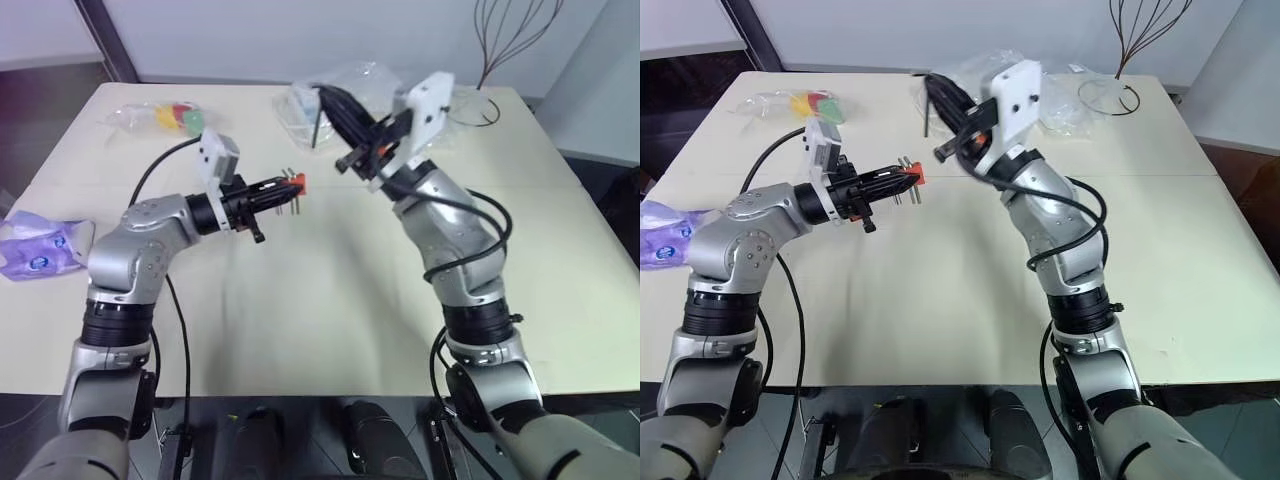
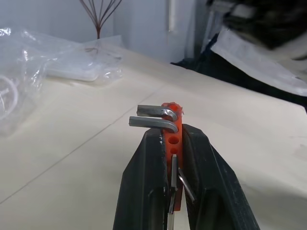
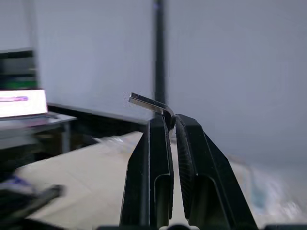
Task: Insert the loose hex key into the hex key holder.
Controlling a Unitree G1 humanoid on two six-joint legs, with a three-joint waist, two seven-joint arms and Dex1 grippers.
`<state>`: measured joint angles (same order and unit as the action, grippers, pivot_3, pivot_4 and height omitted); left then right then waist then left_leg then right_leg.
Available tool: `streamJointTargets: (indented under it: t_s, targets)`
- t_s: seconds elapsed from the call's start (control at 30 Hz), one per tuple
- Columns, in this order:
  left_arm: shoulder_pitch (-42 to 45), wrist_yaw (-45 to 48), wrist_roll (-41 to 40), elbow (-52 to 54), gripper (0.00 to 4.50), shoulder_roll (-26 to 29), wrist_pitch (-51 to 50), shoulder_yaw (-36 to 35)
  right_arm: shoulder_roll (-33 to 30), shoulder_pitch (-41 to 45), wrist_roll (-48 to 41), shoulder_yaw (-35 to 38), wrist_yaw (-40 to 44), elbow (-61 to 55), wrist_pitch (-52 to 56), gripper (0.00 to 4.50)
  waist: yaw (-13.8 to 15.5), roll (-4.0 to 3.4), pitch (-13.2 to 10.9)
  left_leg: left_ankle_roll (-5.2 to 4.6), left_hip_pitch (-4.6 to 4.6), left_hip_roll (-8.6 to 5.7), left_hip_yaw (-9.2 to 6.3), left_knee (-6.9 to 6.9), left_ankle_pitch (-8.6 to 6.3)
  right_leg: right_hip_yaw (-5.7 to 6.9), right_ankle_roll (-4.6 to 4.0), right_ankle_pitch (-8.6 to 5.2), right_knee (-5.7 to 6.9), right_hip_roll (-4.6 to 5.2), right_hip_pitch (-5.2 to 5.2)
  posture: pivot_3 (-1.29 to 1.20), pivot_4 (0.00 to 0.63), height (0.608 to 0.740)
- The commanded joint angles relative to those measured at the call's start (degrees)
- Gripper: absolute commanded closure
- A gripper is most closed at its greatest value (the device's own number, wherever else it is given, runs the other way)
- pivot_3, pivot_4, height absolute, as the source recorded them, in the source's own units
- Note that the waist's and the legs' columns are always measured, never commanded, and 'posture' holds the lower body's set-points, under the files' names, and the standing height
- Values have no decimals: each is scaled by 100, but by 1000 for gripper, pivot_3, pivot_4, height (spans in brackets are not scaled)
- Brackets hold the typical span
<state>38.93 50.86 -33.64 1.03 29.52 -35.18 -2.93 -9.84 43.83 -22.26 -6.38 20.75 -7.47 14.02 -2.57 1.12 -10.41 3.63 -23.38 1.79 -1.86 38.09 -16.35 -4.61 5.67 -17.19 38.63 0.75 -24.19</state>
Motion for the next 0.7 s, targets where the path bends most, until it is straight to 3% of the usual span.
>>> streamJointTargets:
  t_s: [0.03,0.7]
  targets:
    - [201,79,72,-32,4500,22,186,-30,171,-35,279,-174,159,-74,-400,4443,1,0,0,1,0,0,0,0,1,0,0,0,3,1,-2,0,150,740]
    - [260,147,89,-42,4500,30,155,-99,202,-252,808,-120,375,68,-467,4443,2,0,0,10,2,-2,-2,7,6,0,-1,-1,40,3,-14,0,150,740]
